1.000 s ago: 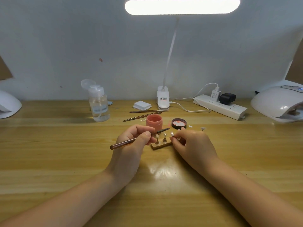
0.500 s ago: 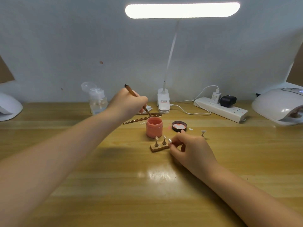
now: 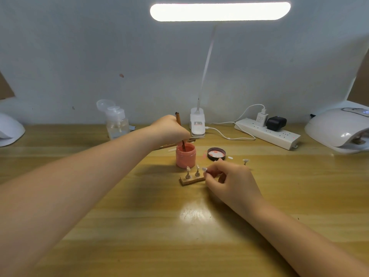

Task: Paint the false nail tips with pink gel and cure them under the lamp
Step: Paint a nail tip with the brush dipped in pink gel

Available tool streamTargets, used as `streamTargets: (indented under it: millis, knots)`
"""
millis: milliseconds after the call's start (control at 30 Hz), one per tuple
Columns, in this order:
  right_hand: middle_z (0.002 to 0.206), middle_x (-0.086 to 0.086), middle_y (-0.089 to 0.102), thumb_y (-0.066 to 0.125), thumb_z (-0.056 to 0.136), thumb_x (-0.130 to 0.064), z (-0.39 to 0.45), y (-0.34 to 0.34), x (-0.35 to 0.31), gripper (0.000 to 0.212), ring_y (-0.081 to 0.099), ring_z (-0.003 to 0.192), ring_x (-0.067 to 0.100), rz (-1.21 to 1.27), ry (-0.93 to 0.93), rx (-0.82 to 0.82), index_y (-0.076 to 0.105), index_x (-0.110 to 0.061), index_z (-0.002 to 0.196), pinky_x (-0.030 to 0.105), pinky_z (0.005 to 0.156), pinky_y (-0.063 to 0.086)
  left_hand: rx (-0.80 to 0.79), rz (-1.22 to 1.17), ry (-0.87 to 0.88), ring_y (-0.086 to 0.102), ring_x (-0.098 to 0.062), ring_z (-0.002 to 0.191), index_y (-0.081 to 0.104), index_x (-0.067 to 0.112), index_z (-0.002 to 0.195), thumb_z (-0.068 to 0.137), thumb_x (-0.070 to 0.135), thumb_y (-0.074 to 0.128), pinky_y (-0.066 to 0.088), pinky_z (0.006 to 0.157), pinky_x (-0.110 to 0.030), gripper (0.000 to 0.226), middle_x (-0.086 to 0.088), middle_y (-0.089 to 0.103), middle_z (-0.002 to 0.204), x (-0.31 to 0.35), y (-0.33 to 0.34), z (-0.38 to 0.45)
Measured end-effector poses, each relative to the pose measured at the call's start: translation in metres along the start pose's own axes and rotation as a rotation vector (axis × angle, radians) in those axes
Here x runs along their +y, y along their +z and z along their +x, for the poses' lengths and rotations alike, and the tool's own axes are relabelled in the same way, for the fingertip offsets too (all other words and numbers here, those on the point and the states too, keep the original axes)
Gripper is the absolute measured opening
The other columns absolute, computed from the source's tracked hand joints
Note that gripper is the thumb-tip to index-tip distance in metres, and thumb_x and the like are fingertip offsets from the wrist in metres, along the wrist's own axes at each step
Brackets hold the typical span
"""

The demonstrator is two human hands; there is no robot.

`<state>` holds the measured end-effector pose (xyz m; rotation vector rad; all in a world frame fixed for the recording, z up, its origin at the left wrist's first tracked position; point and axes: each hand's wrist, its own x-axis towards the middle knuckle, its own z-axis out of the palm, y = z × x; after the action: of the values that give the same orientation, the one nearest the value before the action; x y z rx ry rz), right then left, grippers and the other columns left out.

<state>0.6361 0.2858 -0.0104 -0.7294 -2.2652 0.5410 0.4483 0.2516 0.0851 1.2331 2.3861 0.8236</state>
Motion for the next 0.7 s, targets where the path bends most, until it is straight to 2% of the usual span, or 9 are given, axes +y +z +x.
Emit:
streamTargets:
  millis: [100, 200, 300, 367, 467, 600, 700]
  knots:
    - [0.074, -0.018, 0.065, 0.068, 0.084, -0.025, 0.000, 0.000, 0.000, 0.006, 0.059, 0.067, 0.003, 0.001, -0.010, 0.003, 0.073, -0.027, 0.086, 0.031, 0.066, 0.053, -0.017, 0.023, -0.034, 0.049, -0.013, 0.070, 0.060, 0.010, 0.093, 0.085, 0.022, 0.065, 0.040, 0.054, -0.025, 0.015, -0.005, 0.056, 0.083, 0.000, 0.004, 0.001]
    - [0.075, -0.017, 0.066, 0.068, 0.084, -0.025, 0.000, 0.000, 0.000, 0.006, 0.058, 0.067, 0.002, 0.010, -0.014, 0.007, 0.073, -0.025, 0.087, 0.031, 0.065, 0.053, 0.011, -0.091, -0.042, 0.053, -0.010, 0.064, 0.066, 0.008, 0.095, 0.086, 0.018, 0.065, 0.041, 0.049, -0.021, 0.014, -0.004, 0.064, 0.082, 0.000, -0.002, 0.001]
    - [0.076, -0.018, 0.067, 0.068, 0.084, -0.025, 0.001, 0.000, 0.001, 0.007, 0.058, 0.067, 0.001, 0.013, -0.012, 0.008, 0.073, -0.026, 0.089, 0.028, 0.066, 0.053, 0.077, -0.297, -0.082, 0.050, -0.003, 0.036, 0.069, 0.008, 0.086, 0.087, 0.012, 0.060, 0.030, 0.031, -0.010, 0.010, 0.007, 0.061, 0.047, -0.003, -0.012, -0.002]
    - [0.076, -0.018, 0.066, 0.068, 0.084, -0.026, 0.001, 0.000, 0.002, 0.008, 0.058, 0.068, -0.001, 0.012, -0.013, 0.002, 0.073, -0.026, 0.090, 0.024, 0.066, 0.052, 0.109, -0.404, -0.126, 0.044, -0.005, 0.038, 0.071, 0.008, 0.085, 0.087, 0.013, 0.056, 0.028, 0.032, -0.011, 0.015, 0.010, 0.054, 0.038, -0.010, -0.018, -0.006]
    - [0.075, -0.020, 0.065, 0.068, 0.084, -0.026, 0.001, 0.000, 0.003, 0.007, 0.057, 0.067, -0.002, 0.006, -0.021, -0.002, 0.073, -0.026, 0.089, 0.021, 0.065, 0.050, 0.102, -0.543, -0.179, 0.038, -0.009, 0.050, 0.073, 0.010, 0.081, 0.085, 0.016, 0.052, 0.029, 0.045, -0.020, 0.022, 0.010, 0.052, 0.042, -0.026, -0.025, -0.011]
    - [0.074, -0.021, 0.065, 0.068, 0.084, -0.027, 0.002, 0.001, 0.003, 0.007, 0.059, 0.068, -0.001, 0.012, -0.021, -0.008, 0.073, -0.027, 0.089, 0.020, 0.065, 0.050, 0.057, -0.624, -0.215, 0.038, -0.009, 0.049, 0.073, 0.011, 0.080, 0.084, 0.016, 0.050, 0.028, 0.046, -0.022, 0.024, 0.008, 0.052, 0.046, -0.044, -0.027, -0.016]
    - [0.072, -0.022, 0.063, 0.069, 0.084, -0.026, 0.001, 0.000, 0.003, 0.006, 0.059, 0.068, -0.001, 0.017, -0.031, 0.001, 0.074, -0.027, 0.088, 0.017, 0.064, 0.047, 0.083, -0.685, -0.240, 0.036, -0.010, 0.050, 0.072, 0.008, 0.078, 0.084, 0.012, 0.048, 0.028, 0.048, -0.022, 0.025, 0.006, 0.049, 0.046, -0.052, -0.028, -0.018]
